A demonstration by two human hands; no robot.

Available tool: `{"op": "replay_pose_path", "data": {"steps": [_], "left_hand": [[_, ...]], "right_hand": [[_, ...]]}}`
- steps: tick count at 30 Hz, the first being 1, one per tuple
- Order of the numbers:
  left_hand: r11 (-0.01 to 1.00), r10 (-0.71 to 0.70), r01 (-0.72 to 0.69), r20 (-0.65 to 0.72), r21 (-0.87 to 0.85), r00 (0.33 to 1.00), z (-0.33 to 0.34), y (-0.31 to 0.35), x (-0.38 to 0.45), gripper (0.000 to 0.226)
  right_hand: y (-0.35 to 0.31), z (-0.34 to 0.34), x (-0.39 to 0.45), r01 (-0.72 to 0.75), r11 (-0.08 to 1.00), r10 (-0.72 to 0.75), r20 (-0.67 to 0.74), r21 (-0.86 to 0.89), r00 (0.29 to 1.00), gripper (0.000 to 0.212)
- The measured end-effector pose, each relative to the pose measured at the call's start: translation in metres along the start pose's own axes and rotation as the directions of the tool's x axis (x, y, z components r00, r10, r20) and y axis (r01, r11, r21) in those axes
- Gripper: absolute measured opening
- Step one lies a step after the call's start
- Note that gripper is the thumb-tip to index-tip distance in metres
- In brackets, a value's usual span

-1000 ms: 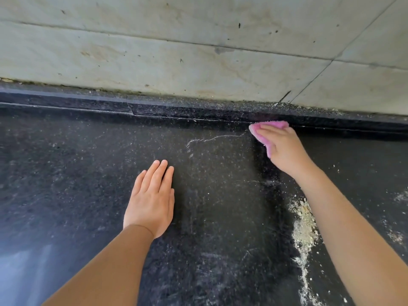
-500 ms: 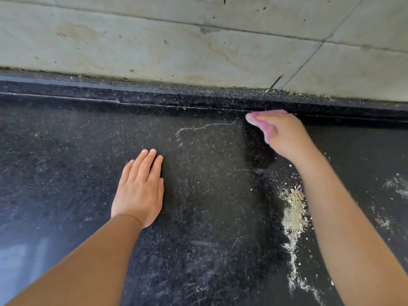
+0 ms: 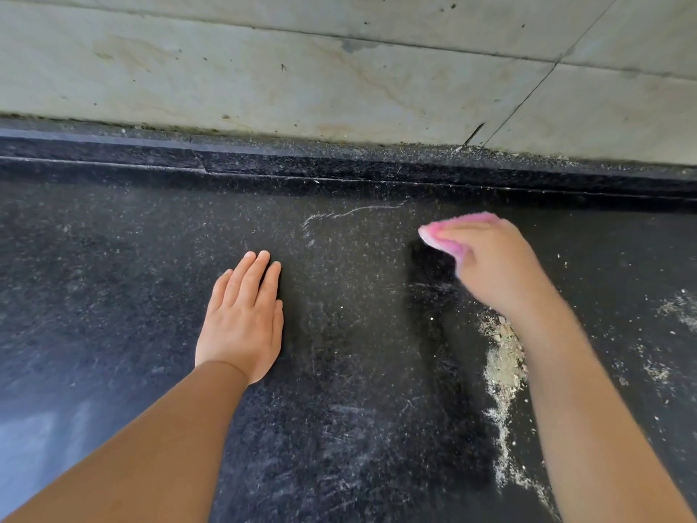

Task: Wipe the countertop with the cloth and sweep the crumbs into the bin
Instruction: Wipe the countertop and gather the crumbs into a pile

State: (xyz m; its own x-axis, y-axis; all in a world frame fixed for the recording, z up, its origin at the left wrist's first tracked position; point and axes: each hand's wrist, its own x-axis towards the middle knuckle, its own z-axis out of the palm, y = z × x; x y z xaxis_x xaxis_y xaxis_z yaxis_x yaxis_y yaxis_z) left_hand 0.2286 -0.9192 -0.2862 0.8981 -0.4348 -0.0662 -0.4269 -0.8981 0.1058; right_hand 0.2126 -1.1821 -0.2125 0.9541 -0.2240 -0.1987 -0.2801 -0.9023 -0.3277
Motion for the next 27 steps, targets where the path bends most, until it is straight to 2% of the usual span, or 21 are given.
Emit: {"op": "replay_pose_path", "data": {"steps": [1, 3, 7, 10, 14, 17, 20, 23, 26, 27], "left_hand": [[1.0, 0.0, 0.0, 0.005, -0.008, 1.0, 0.0, 0.0, 0.0, 0.051], [1.0, 0.0, 0.0, 0.017, -0.02, 1.0, 0.0, -0.001, -0.001, 0.052], [0.998, -0.025, 0.026, 0.031, -0.055, 0.999, -0.002, 0.001, -0.001, 0.05], [0.994, -0.04, 0.044, 0.033, -0.103, 0.999, -0.003, 0.004, -0.001, 0.051], [0.991, -0.032, 0.036, 0.03, -0.129, 0.999, -0.006, 0.005, -0.002, 0.045], [0.988, -0.017, 0.025, 0.053, -0.151, 0.998, -0.008, 0.005, -0.003, 0.048], [0.986, -0.029, 0.037, 0.053, -0.163, 0.998, -0.008, 0.004, -0.003, 0.048], [0.987, -0.028, 0.035, 0.044, -0.154, 0.999, -0.01, 0.005, -0.002, 0.045], [0.984, -0.032, 0.046, 0.087, -0.172, 0.996, -0.012, 0.005, -0.002, 0.049], [0.983, -0.032, 0.047, 0.087, -0.175, 0.996, -0.012, 0.005, -0.002, 0.049]], "right_hand": [[-0.015, 0.015, -0.001, 0.047, 0.999, -0.046, -0.119, 0.001, 0.992, 0.054], [-0.054, 0.051, -0.016, 0.107, 0.993, -0.09, -0.242, 0.056, 0.966, 0.058], [-0.101, 0.108, -0.041, 0.108, 0.993, -0.091, -0.26, 0.051, 0.961, 0.06], [-0.08, 0.106, -0.041, 0.047, 0.998, -0.055, -0.309, -0.033, 0.949, 0.057], [-0.013, 0.081, -0.035, -0.158, 0.985, 0.137, -0.251, -0.066, 0.958, 0.058], [0.002, 0.06, -0.028, -0.169, 0.985, 0.164, -0.406, 0.024, 0.899, 0.054], [-0.044, 0.073, -0.042, -0.031, 0.999, 0.042, -0.354, 0.039, 0.934, 0.064], [-0.1, 0.099, -0.068, 0.134, 0.989, -0.119, -0.203, 0.061, 0.972, 0.065], [-0.103, 0.108, -0.074, 0.162, 0.986, -0.166, -0.129, -0.044, 0.978, 0.074], [-0.09, 0.103, -0.072, 0.123, 0.992, -0.126, -0.102, -0.034, 0.987, 0.075]]}}
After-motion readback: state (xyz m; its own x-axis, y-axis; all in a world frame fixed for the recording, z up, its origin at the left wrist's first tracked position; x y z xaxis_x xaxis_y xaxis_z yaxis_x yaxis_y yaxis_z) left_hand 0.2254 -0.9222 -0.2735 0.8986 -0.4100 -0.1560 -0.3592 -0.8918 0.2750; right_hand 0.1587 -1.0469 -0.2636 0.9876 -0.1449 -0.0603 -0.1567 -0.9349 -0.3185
